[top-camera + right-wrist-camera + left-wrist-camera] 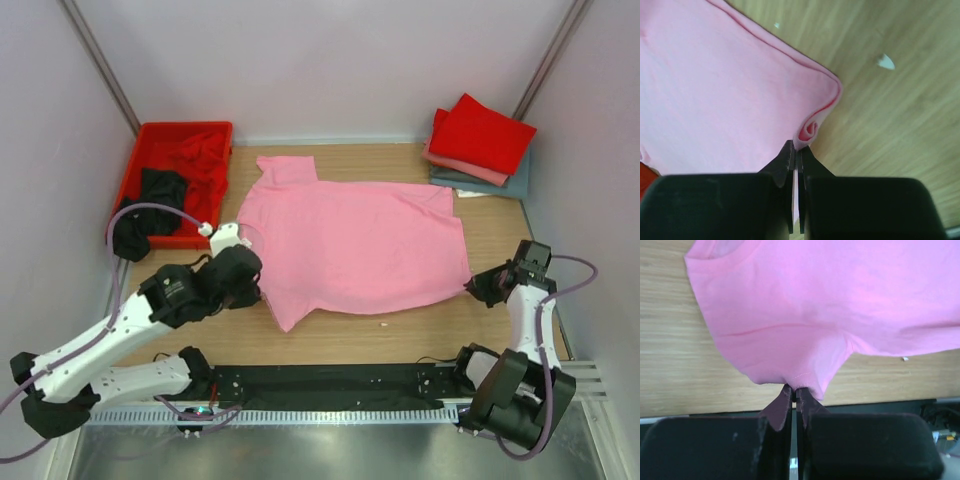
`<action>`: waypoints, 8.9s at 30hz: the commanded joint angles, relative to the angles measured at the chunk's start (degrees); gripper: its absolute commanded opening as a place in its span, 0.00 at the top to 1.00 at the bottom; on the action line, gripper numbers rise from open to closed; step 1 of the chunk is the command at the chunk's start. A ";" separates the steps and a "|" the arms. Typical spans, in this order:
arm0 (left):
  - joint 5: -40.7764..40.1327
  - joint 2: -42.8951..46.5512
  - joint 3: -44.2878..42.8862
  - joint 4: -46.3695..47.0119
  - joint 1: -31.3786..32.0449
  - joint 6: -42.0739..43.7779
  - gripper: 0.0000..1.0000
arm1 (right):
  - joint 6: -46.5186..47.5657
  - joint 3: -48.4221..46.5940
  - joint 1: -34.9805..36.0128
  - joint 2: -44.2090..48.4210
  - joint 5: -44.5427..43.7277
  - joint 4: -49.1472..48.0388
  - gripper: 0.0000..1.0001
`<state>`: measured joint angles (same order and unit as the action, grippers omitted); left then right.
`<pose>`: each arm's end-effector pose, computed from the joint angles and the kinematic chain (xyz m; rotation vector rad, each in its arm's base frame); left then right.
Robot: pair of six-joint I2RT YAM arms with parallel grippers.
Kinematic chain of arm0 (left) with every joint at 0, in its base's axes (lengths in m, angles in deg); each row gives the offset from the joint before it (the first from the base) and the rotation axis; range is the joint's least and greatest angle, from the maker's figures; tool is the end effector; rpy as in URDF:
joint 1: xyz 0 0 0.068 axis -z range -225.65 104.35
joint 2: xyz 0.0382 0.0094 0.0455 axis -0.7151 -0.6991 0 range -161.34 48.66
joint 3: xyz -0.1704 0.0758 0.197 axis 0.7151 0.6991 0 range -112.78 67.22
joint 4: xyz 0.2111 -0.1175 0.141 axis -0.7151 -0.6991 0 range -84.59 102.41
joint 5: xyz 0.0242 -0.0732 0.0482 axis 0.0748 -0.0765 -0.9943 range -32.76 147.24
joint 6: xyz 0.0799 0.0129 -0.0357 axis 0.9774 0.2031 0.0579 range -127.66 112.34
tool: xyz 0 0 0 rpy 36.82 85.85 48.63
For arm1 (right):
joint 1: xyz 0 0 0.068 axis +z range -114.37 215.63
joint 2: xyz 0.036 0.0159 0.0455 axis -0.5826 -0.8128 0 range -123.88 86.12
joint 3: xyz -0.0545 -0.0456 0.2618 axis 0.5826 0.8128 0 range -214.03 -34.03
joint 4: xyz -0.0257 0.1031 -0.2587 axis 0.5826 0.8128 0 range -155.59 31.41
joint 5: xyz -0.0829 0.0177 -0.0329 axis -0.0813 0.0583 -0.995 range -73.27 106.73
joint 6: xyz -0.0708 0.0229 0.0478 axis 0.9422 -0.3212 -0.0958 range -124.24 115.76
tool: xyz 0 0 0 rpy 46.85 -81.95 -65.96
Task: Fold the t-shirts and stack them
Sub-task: Fold the tshirt
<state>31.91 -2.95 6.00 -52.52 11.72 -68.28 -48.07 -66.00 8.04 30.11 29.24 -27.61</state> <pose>0.1309 -0.1421 0.3031 -0.2400 2.4311 -0.3700 0.1940 -0.0821 0.1450 1.4957 2.2051 0.3828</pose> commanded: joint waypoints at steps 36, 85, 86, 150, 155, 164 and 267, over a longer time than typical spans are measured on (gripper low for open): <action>17.68 -48.05 -32.92 11.05 -36.88 30.82 1.00 | 3.23 -22.52 9.31 -33.11 -4.60 -12.14 0.99; 20.66 -34.16 6.54 40.48 -35.30 17.21 0.36 | 13.95 -16.73 29.25 -29.06 -14.27 -17.14 0.06; 20.40 -34.95 7.41 41.10 -35.30 16.85 0.36 | 13.60 -16.38 29.53 -29.94 -14.62 -17.67 0.06; 10.56 11.80 9.88 16.06 -36.71 27.57 0.31 | 29.07 -87.74 84.28 -78.29 -32.11 6.41 0.48; 10.56 12.06 9.88 16.06 -36.97 27.66 0.31 | 28.89 -88.80 84.55 -80.04 -31.32 6.94 0.48; 10.73 12.06 9.88 16.06 -37.06 27.75 0.31 | 29.68 -88.36 84.64 -81.37 -33.34 7.90 0.59; 32.54 -108.18 -83.73 37.49 -48.05 22.91 0.67 | 12.10 -15.58 60.55 17.78 -16.29 4.39 0.04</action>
<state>64.15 -111.01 -81.10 -13.94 -36.94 -46.49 -35.98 -81.37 68.30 47.84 14.01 -22.76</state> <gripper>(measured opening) 0.397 0.962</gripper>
